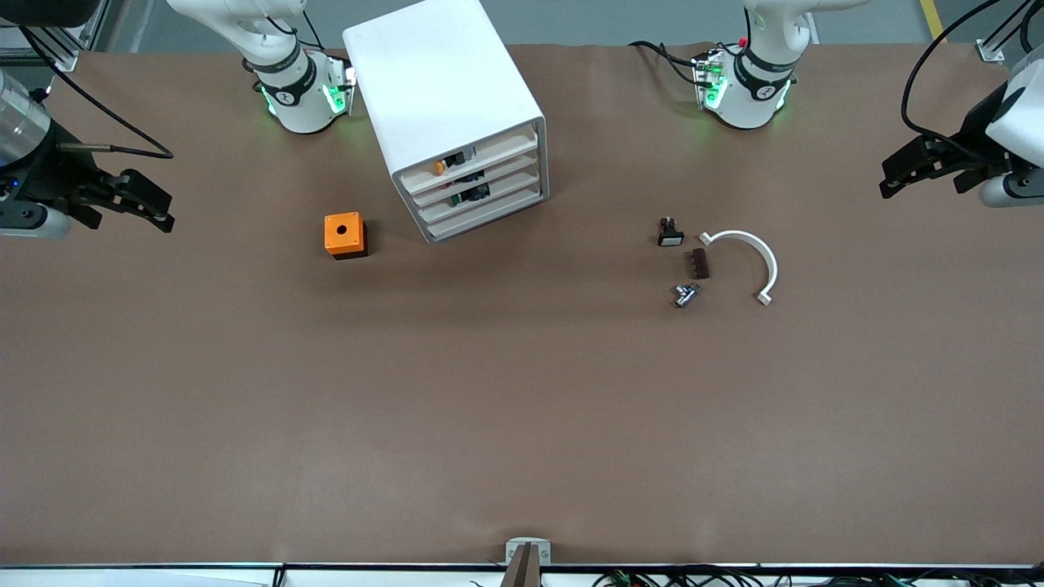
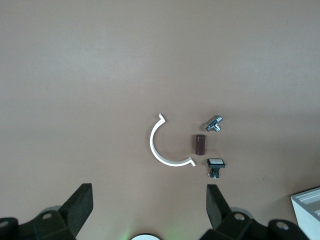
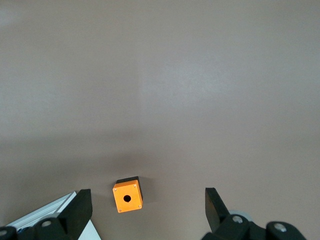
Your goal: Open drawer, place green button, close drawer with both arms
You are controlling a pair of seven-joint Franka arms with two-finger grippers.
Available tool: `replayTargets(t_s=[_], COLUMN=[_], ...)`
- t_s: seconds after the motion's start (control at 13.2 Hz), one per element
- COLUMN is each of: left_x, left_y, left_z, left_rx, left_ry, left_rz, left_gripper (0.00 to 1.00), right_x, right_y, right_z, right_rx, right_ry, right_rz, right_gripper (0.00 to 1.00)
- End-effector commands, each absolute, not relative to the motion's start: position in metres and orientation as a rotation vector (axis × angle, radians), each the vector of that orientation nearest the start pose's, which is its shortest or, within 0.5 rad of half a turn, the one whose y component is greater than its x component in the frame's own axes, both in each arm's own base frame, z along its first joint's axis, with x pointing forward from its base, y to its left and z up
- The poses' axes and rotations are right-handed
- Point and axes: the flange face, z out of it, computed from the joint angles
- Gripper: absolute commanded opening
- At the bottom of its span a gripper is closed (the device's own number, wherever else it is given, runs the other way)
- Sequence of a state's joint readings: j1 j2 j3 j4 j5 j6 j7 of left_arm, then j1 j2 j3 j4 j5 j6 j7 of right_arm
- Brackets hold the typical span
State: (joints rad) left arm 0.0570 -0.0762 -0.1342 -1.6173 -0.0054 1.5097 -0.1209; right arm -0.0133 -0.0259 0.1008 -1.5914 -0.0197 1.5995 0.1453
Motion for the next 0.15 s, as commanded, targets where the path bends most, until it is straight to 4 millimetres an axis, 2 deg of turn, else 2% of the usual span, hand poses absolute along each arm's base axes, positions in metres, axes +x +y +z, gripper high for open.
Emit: replayTargets(t_s=[0.0, 0.08], left_x=[0.5240, 0.5250], left_y=[-0.0532, -0.0543], left_z=[0.6437, 0.6434], left_rx=[-3.097, -3.086], left_ry=[-0.105, -0.123], left_rz=[0.041, 0.047], left_gripper=[1.00, 1.00], right_x=[0.5422, 0.5430], right_y=[0.0435, 0.0437], right_z=[0.6338, 0.6340], right_rx=[-3.174, -3.172], right_ry=[0.082, 0.082], right_rz=[-0.062, -0.066], right_gripper=[1.00, 1.00])
